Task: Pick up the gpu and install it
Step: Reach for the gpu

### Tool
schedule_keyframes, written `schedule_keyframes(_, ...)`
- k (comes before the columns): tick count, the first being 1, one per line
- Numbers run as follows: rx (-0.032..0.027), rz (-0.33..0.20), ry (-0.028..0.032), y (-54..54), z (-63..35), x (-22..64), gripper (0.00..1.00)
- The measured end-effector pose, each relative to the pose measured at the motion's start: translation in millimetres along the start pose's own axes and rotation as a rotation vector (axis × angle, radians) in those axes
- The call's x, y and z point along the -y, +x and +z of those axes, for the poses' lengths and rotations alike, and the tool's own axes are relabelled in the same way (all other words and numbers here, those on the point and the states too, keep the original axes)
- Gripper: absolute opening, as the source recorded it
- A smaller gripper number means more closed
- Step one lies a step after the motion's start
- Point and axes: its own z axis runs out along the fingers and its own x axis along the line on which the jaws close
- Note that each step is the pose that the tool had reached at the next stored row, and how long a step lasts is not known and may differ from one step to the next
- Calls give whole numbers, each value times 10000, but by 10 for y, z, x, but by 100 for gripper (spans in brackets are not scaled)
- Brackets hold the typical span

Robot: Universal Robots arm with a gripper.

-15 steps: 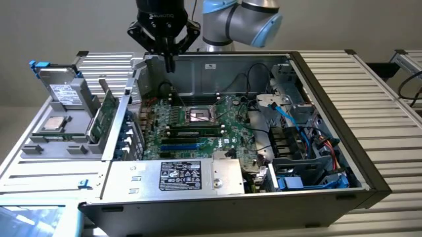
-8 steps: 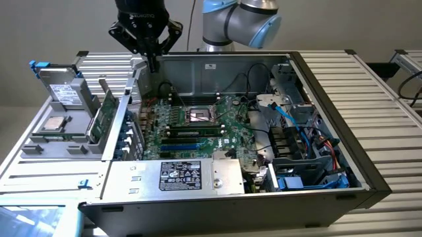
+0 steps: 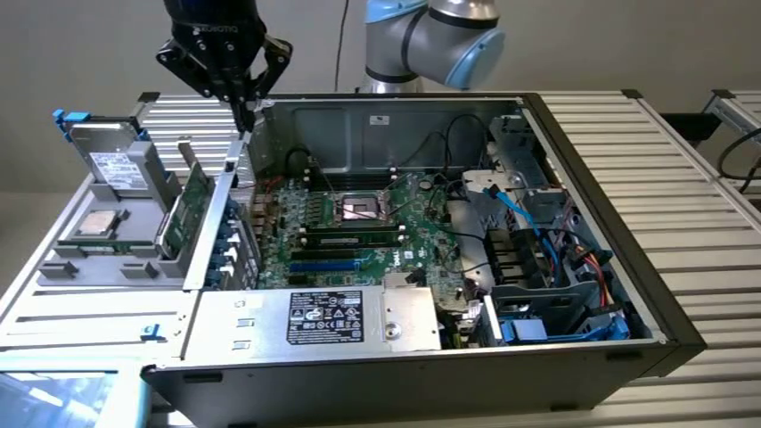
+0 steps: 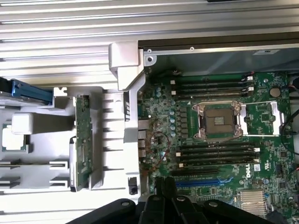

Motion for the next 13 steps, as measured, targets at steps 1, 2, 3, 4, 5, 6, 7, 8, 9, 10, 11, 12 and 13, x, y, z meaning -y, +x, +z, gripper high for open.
schedule_keyframes(1,-3,1,1,44,0,2,12)
schedule_keyframes(2,-4,2,-1,90,2,4,12)
schedule_keyframes(3,-5,1,-1,134,3,6,12)
schedule_keyframes(4,-7,0,-2,180,4,9,12)
schedule_keyframes(5,-8,1,-2,227,6,11,12)
schedule_keyframes(6,-9,1,-1,272,9,13,12)
schedule_keyframes(7,-9,2,-1,317,13,15,12)
schedule_keyframes(8,-9,1,-1,362,20,16,12)
schedule_keyframes(9,-8,0,-2,407,30,17,12)
schedule_keyframes(10,-8,1,-2,455,45,16,12)
schedule_keyframes(11,-9,2,-1,500,63,14,12)
schedule_keyframes(12,-8,1,0,546,81,12,12)
schedule_keyframes(13,-9,0,2,591,99,8,12)
